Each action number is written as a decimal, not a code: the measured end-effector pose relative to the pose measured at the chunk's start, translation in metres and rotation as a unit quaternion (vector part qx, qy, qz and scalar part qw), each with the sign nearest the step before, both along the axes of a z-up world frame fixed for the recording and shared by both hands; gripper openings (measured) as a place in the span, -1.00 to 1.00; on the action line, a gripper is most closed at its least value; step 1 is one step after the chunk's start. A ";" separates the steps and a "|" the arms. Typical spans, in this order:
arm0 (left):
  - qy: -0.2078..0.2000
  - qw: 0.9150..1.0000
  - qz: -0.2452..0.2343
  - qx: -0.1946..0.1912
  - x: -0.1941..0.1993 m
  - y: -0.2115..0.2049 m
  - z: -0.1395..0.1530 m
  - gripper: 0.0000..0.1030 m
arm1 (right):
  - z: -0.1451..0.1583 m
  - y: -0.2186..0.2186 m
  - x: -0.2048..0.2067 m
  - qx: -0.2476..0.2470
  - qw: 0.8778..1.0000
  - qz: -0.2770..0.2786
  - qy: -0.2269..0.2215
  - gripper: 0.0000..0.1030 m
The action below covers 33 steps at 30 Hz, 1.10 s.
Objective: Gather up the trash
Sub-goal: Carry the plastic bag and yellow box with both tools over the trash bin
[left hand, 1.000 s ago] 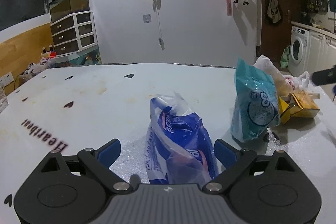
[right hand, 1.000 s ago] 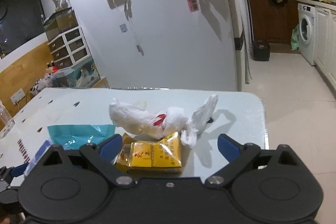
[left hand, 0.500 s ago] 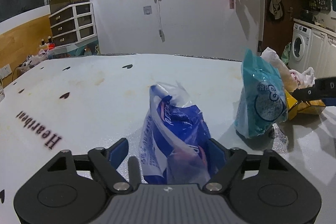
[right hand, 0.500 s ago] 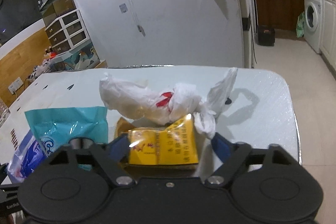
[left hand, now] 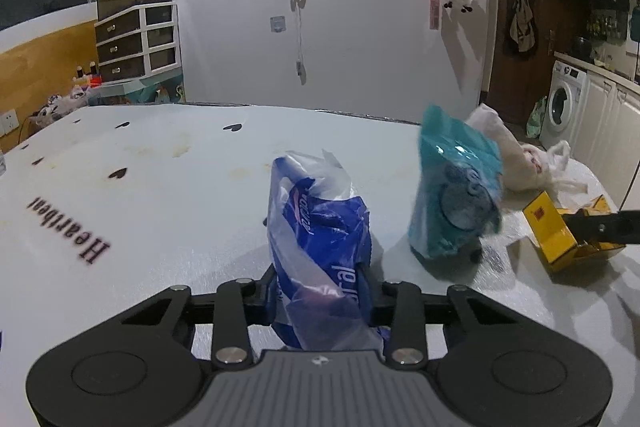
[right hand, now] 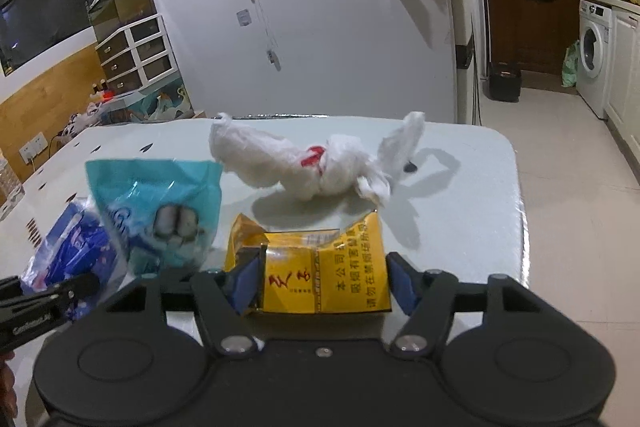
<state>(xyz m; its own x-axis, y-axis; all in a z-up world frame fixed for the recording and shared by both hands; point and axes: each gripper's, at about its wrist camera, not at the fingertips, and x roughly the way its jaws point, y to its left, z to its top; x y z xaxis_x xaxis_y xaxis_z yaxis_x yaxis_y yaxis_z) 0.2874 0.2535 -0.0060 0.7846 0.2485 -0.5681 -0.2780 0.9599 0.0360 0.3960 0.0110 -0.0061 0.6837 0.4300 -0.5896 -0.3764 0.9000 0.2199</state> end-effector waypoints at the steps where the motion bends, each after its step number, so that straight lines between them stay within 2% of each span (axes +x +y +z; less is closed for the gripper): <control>1: -0.002 1.000 0.004 -0.006 -0.003 -0.001 0.001 -0.26 | 0.000 -0.003 -0.006 -0.003 1.000 0.001 -0.003 0.31; 9: -0.025 1.000 0.016 -0.003 -0.030 -0.032 0.015 -0.27 | 0.003 -0.025 -0.043 -0.016 1.000 0.001 -0.024 0.31; 20: -0.036 0.999 -0.028 0.010 -0.061 -0.098 0.025 -0.28 | 0.017 -0.068 -0.095 -0.027 0.998 0.001 -0.055 0.30; 33: -0.045 0.996 -0.075 0.008 -0.090 -0.177 0.041 -0.28 | 0.031 -0.152 -0.145 -0.020 0.996 -0.054 -0.069 0.30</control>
<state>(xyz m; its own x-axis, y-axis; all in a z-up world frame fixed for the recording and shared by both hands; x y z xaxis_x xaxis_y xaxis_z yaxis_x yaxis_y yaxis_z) 0.1979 0.0761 0.0354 0.8614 0.1332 -0.4902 -0.1349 0.9903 0.0320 0.2513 -0.1408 0.0250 0.8006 0.3282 -0.5013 -0.3016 0.9437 0.1362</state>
